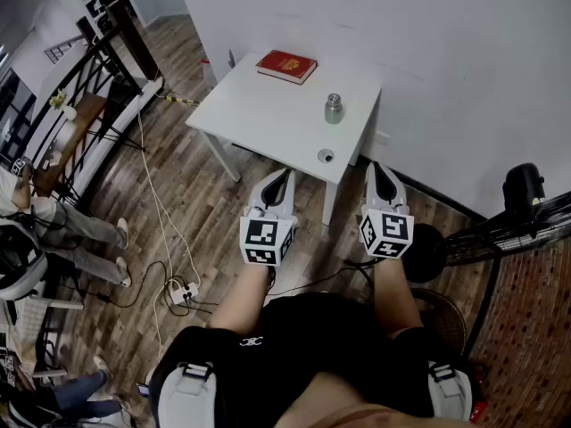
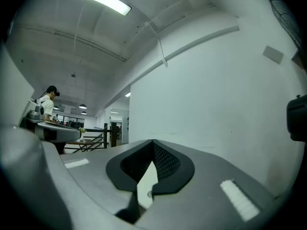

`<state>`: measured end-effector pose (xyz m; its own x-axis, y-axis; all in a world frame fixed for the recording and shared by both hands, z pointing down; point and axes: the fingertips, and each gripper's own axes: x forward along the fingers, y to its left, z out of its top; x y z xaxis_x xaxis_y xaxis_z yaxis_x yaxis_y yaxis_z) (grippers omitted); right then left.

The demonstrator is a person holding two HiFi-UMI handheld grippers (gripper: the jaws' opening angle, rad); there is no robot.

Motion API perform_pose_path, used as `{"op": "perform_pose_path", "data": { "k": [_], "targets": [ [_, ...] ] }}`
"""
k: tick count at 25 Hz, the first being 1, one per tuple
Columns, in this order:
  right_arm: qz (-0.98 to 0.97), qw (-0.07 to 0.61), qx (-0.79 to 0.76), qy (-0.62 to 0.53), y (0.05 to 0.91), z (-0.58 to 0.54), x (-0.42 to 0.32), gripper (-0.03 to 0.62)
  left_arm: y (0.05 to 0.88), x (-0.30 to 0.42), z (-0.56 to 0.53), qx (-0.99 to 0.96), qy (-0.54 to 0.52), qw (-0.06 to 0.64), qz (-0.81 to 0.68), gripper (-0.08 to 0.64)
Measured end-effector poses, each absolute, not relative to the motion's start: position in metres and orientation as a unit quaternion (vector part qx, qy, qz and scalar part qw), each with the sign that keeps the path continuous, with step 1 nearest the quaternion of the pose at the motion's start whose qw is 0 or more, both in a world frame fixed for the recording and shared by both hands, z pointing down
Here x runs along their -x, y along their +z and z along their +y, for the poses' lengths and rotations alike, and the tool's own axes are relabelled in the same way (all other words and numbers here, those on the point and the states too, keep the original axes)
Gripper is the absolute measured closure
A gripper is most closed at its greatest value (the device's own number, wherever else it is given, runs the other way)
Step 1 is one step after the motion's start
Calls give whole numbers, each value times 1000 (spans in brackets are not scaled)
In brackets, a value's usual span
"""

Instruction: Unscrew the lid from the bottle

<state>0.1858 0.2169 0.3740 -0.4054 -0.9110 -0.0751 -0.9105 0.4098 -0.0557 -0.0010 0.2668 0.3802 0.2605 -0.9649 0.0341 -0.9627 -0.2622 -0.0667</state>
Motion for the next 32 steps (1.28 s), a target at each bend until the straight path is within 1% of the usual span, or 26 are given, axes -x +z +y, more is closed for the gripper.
{"op": "perform_pose_path", "data": {
  "k": [4, 12, 19, 27, 32],
  "targets": [
    [845, 59, 531, -5, 371, 219, -188, 591, 382, -6, 271, 792, -39, 19, 609, 508],
    [851, 59, 522, 3, 367, 228, -190, 591, 378, -7, 275, 780, -41, 21, 624, 508],
    [848, 71, 525, 10, 367, 225, -193, 591, 378, -5, 269, 778, -40, 39, 626, 506],
    [843, 65, 534, 14, 370, 196, -193, 591, 376, -15, 235, 790, -37, 52, 609, 508],
    [840, 71, 537, -9, 375, 165, -196, 591, 386, -13, 199, 793, -38, 30, 607, 508]
  ]
}}
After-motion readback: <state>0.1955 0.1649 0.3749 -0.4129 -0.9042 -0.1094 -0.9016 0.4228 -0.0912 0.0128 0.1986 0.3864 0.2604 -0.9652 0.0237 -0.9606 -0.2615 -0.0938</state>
